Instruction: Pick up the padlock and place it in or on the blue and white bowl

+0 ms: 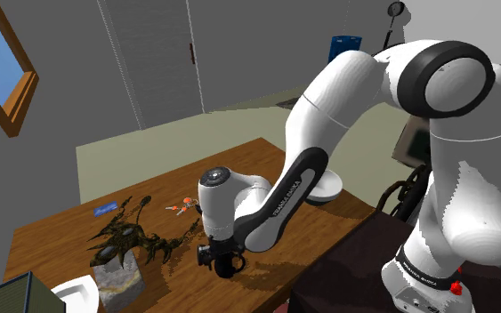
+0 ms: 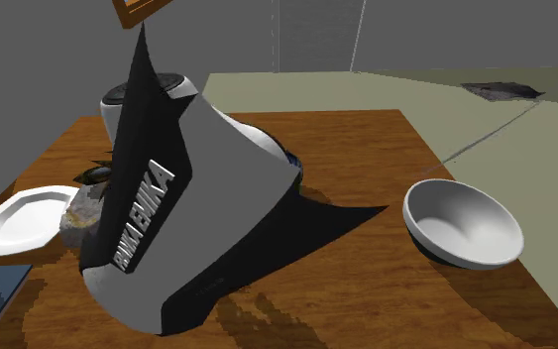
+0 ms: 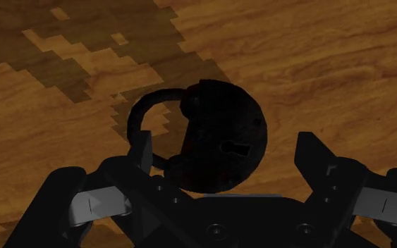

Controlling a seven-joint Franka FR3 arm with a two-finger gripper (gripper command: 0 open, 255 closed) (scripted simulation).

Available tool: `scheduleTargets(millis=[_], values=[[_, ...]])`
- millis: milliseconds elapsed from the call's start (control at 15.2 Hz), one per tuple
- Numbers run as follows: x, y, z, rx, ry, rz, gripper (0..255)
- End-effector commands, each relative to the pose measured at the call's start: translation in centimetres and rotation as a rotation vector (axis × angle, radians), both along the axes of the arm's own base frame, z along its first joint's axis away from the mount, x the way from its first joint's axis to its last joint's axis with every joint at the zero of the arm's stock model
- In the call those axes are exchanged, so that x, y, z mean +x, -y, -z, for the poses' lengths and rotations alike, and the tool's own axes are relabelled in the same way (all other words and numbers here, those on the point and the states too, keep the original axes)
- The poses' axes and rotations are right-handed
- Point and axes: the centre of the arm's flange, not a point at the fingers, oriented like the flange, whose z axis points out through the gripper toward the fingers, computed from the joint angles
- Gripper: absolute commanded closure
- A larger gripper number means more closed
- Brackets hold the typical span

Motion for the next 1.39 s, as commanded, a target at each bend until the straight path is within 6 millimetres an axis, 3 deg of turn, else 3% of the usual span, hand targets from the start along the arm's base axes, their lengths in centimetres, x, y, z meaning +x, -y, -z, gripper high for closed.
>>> scheduleTargets(millis=[0, 198, 726, 792, 1320], values=[[-0.1, 0.0, 1.0, -0.002, 0.005, -0.005, 0], [0.0, 0.0, 2.9, -0.002, 0.005, -0.005, 0], [0.0, 0.0, 2.9, -0.002, 0.005, -0.005, 0], [0.0, 0.0, 2.9, -0.002, 0.005, -0.005, 255], [-0.1, 0.1, 3.0, -0.002, 0.005, -0.005, 255]])
